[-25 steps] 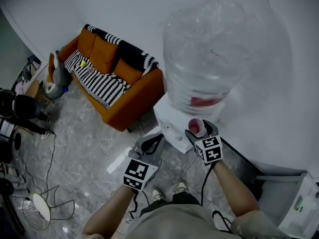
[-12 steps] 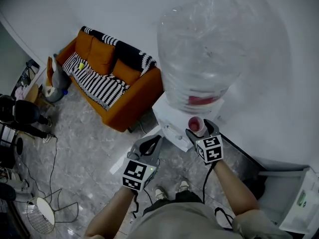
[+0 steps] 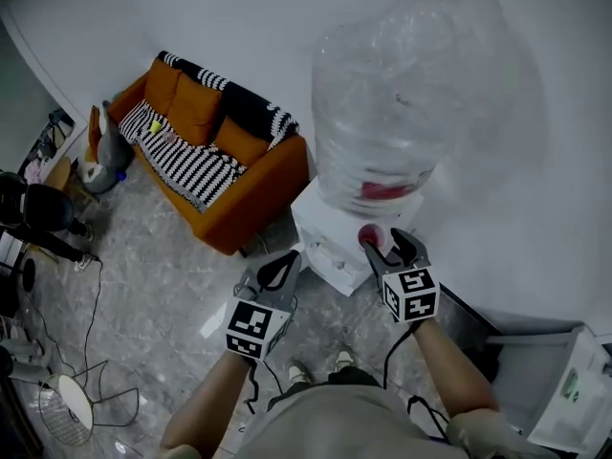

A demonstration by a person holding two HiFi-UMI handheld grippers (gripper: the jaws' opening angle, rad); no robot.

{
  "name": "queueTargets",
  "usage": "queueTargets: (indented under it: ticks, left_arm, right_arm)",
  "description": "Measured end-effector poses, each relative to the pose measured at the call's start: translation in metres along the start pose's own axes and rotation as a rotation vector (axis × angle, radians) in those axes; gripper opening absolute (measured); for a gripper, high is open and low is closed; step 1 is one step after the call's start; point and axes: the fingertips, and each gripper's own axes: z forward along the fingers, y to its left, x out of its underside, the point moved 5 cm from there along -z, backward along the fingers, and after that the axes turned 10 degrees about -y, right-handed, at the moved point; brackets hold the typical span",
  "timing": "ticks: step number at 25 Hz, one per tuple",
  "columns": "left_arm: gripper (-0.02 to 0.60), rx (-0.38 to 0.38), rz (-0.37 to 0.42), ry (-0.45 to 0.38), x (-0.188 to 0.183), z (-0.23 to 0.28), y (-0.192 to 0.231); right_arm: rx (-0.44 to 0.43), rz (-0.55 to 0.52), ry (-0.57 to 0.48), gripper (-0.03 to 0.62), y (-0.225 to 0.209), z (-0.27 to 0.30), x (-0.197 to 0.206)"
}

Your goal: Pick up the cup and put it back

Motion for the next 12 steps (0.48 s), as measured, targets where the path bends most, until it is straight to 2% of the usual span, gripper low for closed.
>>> queueTargets:
  ticks: [6,12]
  left_arm:
    - [0.002,-0.032,0.034,-0.051,-0.021,-0.025,0.011]
    - [0.002,-0.059,0.053,-0.099,-0.042,-0.053,0.015]
  right_arm:
    - [-0.089,0.011,-0.076,0.149,0.029,-0.034,-0.052]
    - [-0.160,-0.024,-0.171,0.094,0.063,-0.069,-0.100]
